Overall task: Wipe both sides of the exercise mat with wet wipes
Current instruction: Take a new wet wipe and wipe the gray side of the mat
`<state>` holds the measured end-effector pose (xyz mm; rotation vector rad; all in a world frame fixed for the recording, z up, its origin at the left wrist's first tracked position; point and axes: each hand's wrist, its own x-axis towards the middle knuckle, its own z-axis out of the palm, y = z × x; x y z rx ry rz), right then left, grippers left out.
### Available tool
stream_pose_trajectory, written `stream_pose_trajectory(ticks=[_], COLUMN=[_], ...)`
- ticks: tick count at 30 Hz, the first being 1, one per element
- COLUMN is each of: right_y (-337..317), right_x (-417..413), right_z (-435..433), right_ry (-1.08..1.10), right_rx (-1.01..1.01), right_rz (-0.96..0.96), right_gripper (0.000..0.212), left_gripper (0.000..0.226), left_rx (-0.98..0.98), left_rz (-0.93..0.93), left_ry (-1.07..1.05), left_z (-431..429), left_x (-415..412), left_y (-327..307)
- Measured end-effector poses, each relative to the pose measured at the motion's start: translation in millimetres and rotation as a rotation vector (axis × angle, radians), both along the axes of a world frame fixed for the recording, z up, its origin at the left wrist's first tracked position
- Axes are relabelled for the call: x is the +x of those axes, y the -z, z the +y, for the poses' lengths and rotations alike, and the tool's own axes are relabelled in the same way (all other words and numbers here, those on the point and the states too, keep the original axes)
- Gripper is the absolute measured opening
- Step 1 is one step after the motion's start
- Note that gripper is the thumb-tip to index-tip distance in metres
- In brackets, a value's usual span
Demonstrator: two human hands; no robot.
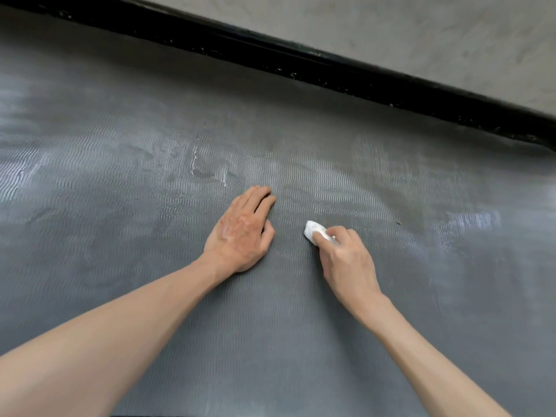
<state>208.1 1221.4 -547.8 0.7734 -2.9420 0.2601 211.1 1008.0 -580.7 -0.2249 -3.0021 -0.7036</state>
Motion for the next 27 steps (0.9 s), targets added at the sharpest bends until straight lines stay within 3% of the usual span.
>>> stream_pose_trajectory(ticks=[5,10,14,19,22,27], right_y=[-4.5,-3.6,-0.2,7.9,17.1,24.3], right_x=[-65.2,-5.0,-18.5,-93.9,-76.6,-69.9], right_z=[-8.2,6.3,17.4,-4.0,-3.1,13.7], right_ry=[0.058,-0.122,-0.232,-0.089,-0.043,-0.143], right_rx=[0.011,-0.046,-0.077,-0.159,-0.209,-0.288], right_rz=[0.013,-0.060,-0.037,0.052,0.074,0.107], right_gripper=[0.021,0.036,0.018,0.020,0.026,0.033], left_gripper=[0.050,0.051,0.050,0.051,0.050,0.049], left_rx=[-0.002,-0.001,-0.018,-0.027,-0.033,-0.054], left_rz=[0.001,-0.006,0.010,-0.009,-0.017,-0.019], left_ry=[-0.007,-0.014,-0.015,-0.009,-0.007,-0.017], left_z=[-0.7,-1.4,-0.8,-1.7,-2.8,-1.6], left_x=[-0.1,-0.3,0.4,0.4,0.8,1.3], left_y=[-0.4,1.4,4.2,3.7,2.1,-1.5])
